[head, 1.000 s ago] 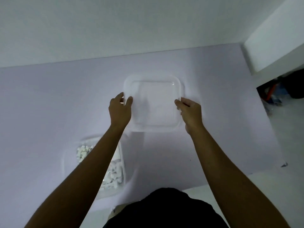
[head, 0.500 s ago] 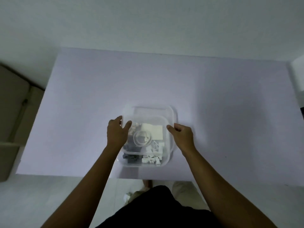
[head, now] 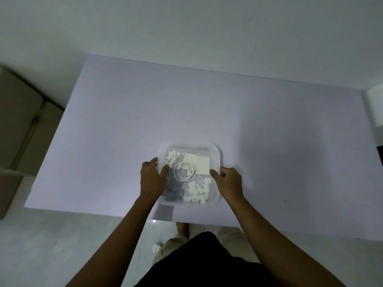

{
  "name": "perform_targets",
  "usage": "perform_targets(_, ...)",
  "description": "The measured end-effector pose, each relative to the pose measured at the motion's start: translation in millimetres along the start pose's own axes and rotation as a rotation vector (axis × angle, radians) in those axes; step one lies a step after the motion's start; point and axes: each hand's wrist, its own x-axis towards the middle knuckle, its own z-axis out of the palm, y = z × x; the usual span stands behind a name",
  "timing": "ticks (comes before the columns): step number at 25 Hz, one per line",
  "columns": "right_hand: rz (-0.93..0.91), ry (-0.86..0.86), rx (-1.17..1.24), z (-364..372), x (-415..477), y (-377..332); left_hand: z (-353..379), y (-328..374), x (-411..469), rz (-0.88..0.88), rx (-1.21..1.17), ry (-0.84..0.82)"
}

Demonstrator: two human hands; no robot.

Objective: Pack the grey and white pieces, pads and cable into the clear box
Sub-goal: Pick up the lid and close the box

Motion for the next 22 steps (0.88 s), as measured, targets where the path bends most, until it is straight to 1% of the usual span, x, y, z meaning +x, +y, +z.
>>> perform_targets(3, 0.014, -0.039, -0.031, -2, 1, 3, 1, -3, 2, -0.021, 0.003, -0.012)
perform_targets(7, 0.080, -0.097, 0.038, -5, 9, 9, 5, 5, 7, -0.077, -0.045, -0.028)
perform_targets(11, 0.094, -0.073, 0.101, -18, 28, 10, 15, 25, 25, -0.067, -0.039, -0.046)
perform_targets(16, 0.098, 0.029, 0.145, -78, 88, 6, 58, 97, 68, -0.014, -0.030, -0.086)
perform_targets(20, 0.110, 0.110, 0.179, -142, 160, 4, 107, 181, 113, 0.043, -0.047, -0.123)
perform_targets(22, 0.110, 0.140, 0.175, -174, 202, 1, 134, 219, 140, 0.041, -0.070, -0.144)
